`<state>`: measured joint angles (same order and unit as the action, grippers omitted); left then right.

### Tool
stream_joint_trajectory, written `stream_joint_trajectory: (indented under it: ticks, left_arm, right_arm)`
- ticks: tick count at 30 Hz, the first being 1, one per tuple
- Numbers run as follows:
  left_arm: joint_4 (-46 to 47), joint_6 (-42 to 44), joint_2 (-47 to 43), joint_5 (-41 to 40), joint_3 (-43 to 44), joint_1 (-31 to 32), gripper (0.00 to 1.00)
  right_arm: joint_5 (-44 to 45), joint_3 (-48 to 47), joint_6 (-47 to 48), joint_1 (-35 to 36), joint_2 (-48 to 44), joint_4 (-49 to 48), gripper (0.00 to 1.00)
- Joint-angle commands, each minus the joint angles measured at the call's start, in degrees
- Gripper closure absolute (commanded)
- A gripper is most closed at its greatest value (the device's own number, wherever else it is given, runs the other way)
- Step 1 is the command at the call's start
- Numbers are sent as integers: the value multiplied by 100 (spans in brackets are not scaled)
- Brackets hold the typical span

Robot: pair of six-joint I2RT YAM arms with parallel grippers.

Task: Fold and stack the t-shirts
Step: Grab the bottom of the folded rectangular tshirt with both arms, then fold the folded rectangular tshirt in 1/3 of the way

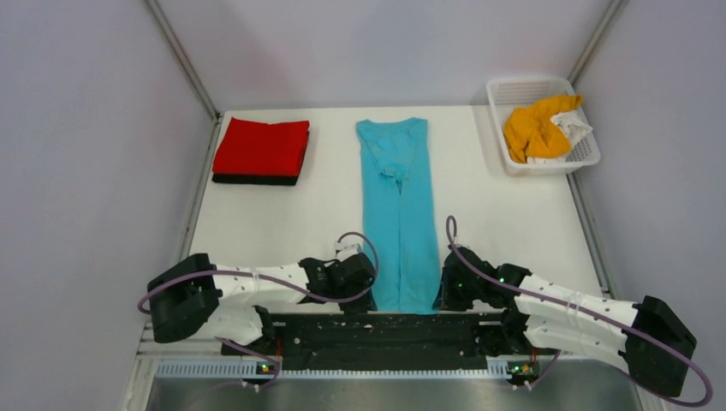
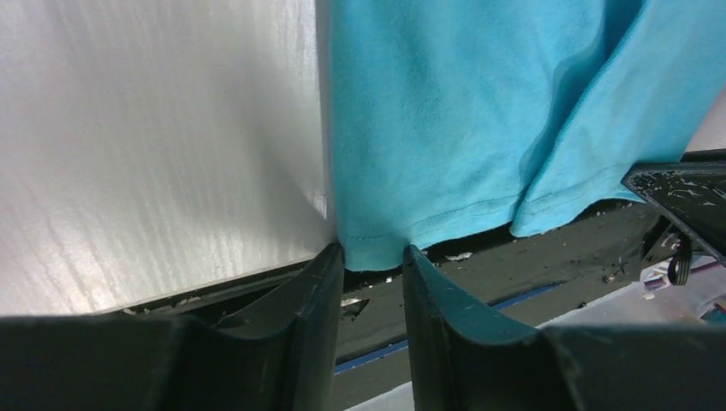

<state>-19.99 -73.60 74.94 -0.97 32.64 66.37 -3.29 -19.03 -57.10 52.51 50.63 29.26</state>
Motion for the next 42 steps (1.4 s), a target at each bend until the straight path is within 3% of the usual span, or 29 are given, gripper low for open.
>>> stream_joint_trajectory:
  ticks: [1,3,4,5,13,20,24,29,35,42]
  left_arm:
    - [97,-41,331,-155,60,35,68]
    - [96,-58,392,-147,76,49,83]
    - [68,-81,398,-175,83,56,96]
    - [39,-99,388,-197,110,64,100]
    - [-105,-55,-91,-142,247,228,100]
    - [-624,543,-122,-620,1128,-18,100]
    - [-388,1330,44,-309,1439,-958,100]
    - [-165,2342,656,166,2293,-2126,100]
    - [-392,3100,1888,769,3671,-2973,100]
    - [-603,3475,2741,1091,4571,-3642,100]
  right_arm:
    - [-60,134,12,64,-28,267,85]
    - [-106,143,17,74,-62,240,87]
    - [-129,157,18,69,-95,232,88]
    - [-155,173,17,73,-137,222,90]
    - [-610,117,-8,70,-675,409,100]
    - [210,-853,335,-9,-410,586,100]
    - [843,-1590,916,-479,267,463,100]
    - [1010,-2391,1580,-1357,1200,-214,100]
    - [772,-3380,2115,-1941,2484,-793,100]
    - [582,-4184,2352,-2456,3664,-1144,100]
